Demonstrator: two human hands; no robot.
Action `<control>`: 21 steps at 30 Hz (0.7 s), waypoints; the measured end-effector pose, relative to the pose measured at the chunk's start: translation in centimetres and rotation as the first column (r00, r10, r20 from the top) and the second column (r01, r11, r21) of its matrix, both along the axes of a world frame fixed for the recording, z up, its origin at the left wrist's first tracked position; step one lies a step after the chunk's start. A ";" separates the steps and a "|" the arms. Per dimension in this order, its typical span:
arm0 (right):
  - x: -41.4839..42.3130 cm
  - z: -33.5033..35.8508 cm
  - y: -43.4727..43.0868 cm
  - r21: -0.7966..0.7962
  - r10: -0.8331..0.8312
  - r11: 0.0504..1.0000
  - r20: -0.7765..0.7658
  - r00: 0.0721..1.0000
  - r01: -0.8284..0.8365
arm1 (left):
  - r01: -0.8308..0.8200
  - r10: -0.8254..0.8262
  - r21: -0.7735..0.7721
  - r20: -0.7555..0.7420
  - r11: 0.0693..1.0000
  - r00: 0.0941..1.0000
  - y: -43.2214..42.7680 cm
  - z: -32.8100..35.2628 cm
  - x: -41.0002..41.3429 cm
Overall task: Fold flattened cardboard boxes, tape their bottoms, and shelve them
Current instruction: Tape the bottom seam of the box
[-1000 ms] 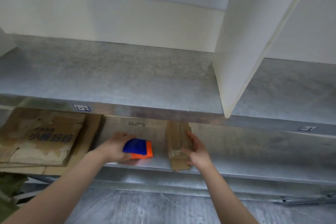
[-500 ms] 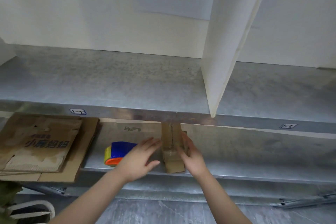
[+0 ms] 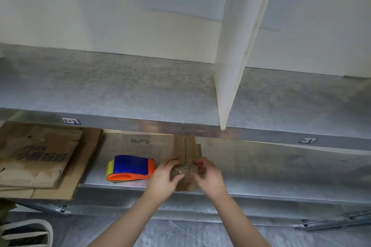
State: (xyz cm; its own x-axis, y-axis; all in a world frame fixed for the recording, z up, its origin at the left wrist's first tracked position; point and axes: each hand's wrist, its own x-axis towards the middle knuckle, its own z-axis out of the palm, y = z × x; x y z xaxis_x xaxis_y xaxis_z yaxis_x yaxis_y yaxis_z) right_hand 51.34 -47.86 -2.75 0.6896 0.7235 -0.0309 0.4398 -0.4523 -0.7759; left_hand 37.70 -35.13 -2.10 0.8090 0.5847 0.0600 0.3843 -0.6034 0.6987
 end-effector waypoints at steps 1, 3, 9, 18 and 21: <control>0.1 -0.1 0.3 -0.010 -0.016 1.000 0.020 1.000 0.016 | -0.021 0.020 0.019 0.012 1.000 1.000 0.0 0.0 0.4; 0.2 -0.4 0.8 -0.012 -0.043 0.999 0.056 0.997 0.044 | -0.026 0.025 0.065 0.014 0.998 1.000 0.2 -0.1 1.1; 0.1 -0.6 1.2 -0.008 -0.042 0.999 0.023 0.999 0.042 | 0.058 -0.055 0.089 -0.039 0.994 0.998 1.4 -0.6 1.4; 3.6 2.3 0.8 -0.055 0.153 0.985 -0.175 0.973 -0.165 | 0.244 -0.258 -0.124 -0.122 0.962 0.958 5.6 1.0 1.6; 2.9 0.8 1.3 -0.018 0.005 1.000 -0.103 0.995 -0.007 | 0.100 -0.116 -0.225 -0.060 0.969 0.991 4.8 0.2 1.9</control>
